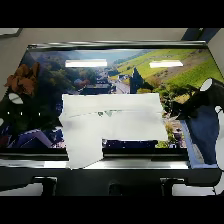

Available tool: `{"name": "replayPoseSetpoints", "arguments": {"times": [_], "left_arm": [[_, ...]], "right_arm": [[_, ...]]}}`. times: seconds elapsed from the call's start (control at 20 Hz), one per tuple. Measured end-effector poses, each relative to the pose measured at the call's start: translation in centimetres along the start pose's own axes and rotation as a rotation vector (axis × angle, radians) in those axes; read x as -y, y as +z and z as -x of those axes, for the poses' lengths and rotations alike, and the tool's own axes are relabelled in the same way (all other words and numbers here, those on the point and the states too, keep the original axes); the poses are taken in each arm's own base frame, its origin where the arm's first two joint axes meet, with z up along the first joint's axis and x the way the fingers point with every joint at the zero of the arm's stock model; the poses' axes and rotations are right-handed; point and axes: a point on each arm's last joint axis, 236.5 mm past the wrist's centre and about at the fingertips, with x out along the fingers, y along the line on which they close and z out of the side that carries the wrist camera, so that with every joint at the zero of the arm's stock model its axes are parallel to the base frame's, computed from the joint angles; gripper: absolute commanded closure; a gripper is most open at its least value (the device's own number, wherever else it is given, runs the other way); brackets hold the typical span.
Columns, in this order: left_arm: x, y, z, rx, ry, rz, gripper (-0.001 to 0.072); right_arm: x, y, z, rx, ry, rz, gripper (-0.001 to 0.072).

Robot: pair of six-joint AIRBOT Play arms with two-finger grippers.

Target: Fold the shirts.

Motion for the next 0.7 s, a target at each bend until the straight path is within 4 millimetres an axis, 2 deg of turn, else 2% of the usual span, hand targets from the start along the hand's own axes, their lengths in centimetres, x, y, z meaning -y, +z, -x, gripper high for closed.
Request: {"name": "replayPoseSetpoints", "arguments": {"times": [0.1,0.2,0.4,0.45,0.5,0.55,0.65,0.7], "left_arm": [[-0.6,-4.0,-2.4,-0.055,-0.010,0.010,0.0227],[-0.9,-6.9,-4.5,-0.076,-0.030,0.020,0.0227],[0.1,-9.4,-7.3,-0.065,-0.119,0.068,0.0249],[0.5,-9.4,-7.6,-0.056,-0.136,0.075,0.0316],[0.6,-9.5,-8.0,-0.050,-0.140,0.077,0.0418],[0.6,-9.5,-8.4,-0.039,-0.136,0.077,0.0457],[0.8,-9.2,-8.9,-0.019,-0.135,0.087,0.0624],[0.8,-9.1,-9.0,-0.011,-0.130,0.089,0.0676]], "right_arm": [[0.2,-1.6,-0.4,-0.044,0.008,-0.006,0.0316],[0.2,-2.5,-0.6,-0.063,0.013,-0.008,0.0316],[0.3,-3.2,-0.7,-0.077,0.018,-0.010,0.0316],[0.3,-3.3,-0.8,-0.078,0.019,-0.011,0.0315],[0.3,-3.5,-0.9,-0.084,0.021,-0.012,0.0288],[0.3,-3.9,-1.2,-0.095,0.021,-0.012,0.0277],[0.5,-5.1,-2.2,-0.128,0.023,-0.010,0.0211],[0.7,-5.9,-2.8,-0.150,0.023,-0.009,0.0211]]}}
